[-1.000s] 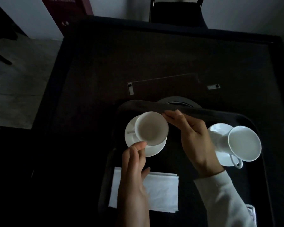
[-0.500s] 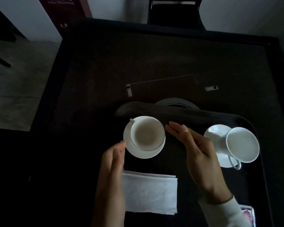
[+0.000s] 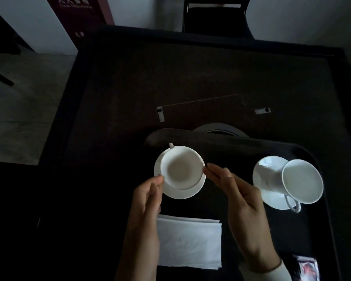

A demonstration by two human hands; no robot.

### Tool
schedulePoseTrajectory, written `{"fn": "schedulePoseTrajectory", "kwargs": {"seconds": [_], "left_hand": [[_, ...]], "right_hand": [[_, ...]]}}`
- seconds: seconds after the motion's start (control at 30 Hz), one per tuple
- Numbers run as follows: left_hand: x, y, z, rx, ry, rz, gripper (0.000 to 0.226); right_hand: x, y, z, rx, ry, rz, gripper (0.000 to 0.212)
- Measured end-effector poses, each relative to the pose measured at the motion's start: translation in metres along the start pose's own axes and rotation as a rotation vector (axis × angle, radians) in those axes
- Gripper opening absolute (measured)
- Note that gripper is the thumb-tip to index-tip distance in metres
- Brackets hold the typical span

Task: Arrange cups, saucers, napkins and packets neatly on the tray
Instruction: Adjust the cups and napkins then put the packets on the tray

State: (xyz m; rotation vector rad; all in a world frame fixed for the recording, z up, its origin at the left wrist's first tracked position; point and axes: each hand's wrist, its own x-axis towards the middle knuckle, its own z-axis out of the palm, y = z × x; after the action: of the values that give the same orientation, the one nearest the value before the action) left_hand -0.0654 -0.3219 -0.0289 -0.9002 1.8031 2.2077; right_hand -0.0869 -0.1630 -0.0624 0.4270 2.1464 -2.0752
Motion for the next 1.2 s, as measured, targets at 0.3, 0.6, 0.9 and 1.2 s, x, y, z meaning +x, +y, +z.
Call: {"fn": "schedulePoseTrajectory", "kwargs": {"seconds": [0.3,0.6,0.9,1.2], "left_hand": [[0.018,0.005,-0.011,0.107,-0.091,0.028,0.047],[0.024,0.008,-0.012,0.113,-0.097,0.03,0.04],[0.026,0.008,-0.014,0.077,-0.089,0.043,0.047],[0.026,0.009,-0.012,0.044,-0.073,0.031,0.05]], "right_hand": [[-0.024,0.011,0.018,0.082,0.079,0.051,0.034],[-0.031,0.007,0.028,0.123,0.121,0.062,0.033],[-0.032,0.002,0.033,0.132,0.181,0.074,0.032],[-0.031,0.0,0.031,0.159,0.184,0.084,0.042]]}}
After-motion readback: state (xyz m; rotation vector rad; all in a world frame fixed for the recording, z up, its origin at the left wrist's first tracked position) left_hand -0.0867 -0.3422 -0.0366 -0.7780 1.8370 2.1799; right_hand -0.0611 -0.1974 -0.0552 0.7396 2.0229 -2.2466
